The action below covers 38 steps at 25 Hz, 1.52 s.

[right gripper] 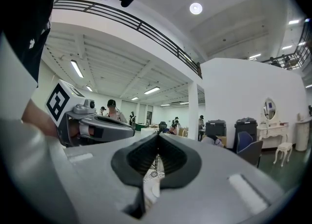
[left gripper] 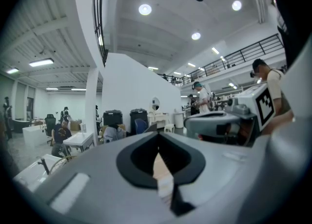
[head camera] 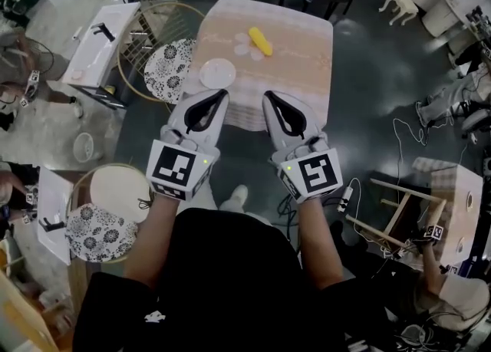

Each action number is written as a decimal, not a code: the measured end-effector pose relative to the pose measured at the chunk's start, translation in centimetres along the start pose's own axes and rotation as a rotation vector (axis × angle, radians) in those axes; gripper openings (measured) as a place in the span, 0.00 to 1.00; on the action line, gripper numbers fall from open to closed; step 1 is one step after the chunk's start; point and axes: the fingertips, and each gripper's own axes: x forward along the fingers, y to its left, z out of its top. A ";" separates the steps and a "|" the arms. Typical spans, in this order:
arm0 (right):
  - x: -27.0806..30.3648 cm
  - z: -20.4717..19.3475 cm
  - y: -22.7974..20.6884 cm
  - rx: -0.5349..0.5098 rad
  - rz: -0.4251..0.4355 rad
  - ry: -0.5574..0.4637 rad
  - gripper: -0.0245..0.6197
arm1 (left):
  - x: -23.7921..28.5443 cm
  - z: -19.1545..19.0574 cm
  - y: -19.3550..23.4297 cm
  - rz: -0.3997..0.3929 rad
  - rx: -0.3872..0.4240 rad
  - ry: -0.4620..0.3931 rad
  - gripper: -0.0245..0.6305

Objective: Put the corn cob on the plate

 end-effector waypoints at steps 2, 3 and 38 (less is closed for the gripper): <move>-0.1 0.0 0.0 0.003 0.002 -0.002 0.04 | 0.1 0.3 -0.1 0.005 -0.001 -0.010 0.05; -0.1 0.0 0.0 0.005 0.003 -0.003 0.04 | 0.1 0.3 -0.1 0.003 0.000 -0.012 0.05; 8.6 -2.1 -3.0 -0.006 -0.041 0.048 0.04 | 6.0 -1.1 6.6 -0.076 0.003 -0.013 0.05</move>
